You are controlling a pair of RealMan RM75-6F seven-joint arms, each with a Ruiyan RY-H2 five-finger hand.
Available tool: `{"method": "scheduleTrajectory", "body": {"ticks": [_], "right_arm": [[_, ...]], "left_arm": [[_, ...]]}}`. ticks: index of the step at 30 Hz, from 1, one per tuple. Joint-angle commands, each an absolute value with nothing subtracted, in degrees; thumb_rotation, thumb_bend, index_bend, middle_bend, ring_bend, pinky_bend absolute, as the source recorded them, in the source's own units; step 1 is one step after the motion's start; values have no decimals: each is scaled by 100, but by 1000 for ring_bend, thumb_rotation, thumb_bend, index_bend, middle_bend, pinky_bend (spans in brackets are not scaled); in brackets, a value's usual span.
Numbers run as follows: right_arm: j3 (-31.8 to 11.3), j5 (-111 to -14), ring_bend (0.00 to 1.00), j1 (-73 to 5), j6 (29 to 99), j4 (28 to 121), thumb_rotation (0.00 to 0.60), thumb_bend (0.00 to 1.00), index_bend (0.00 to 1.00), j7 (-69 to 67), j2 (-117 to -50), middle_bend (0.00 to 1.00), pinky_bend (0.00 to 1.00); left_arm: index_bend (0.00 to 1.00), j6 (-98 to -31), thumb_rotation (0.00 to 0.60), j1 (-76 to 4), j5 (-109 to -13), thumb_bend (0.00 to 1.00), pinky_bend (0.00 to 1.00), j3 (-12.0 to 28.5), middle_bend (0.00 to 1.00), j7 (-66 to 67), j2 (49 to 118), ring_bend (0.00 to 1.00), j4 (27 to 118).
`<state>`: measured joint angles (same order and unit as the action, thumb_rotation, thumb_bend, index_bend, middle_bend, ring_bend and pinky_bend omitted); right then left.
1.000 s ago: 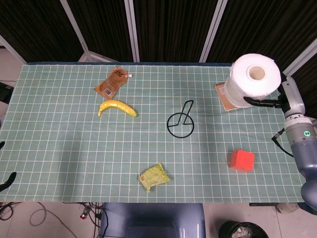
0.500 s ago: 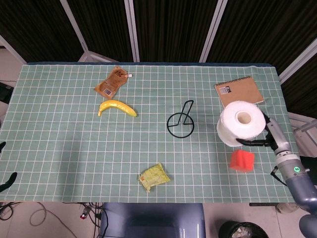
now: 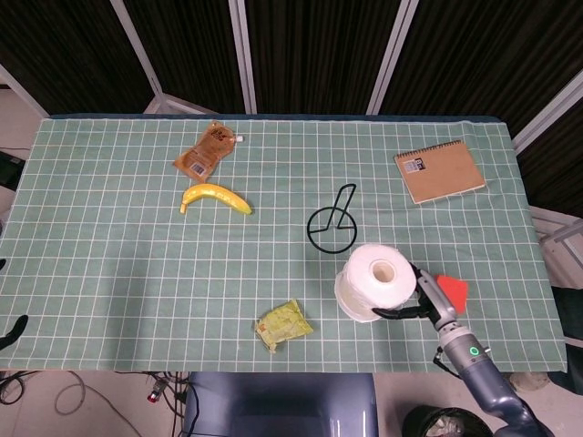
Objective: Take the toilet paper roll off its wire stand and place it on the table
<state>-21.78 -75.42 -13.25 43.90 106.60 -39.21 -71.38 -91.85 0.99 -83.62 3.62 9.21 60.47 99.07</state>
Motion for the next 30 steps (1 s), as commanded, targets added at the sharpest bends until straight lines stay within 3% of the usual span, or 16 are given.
{"method": "scheduleTrajectory", "body": {"ticks": [1,14,30], "right_arm": [[-1961,-7622,389,-1532,4751,10321,600,0,328,-3539,-7709,289,291],[-1759,-7353,388,-2031,5292,9336,600,0,328,-2617,-9082,289,286],[-1666,-7127,387,-2367,5292,8336,600,0,330,-2623,-9674,289,266]], "left_arm": [[104,-9189,600,102,-8357,231,0,368,0,892,6034,0,9904],[104,-9212,600,123,-8310,230,0,399,0,773,5980,0,9887],[104,-9178,600,110,-8296,230,0,398,0,781,5975,0,9889]]}}
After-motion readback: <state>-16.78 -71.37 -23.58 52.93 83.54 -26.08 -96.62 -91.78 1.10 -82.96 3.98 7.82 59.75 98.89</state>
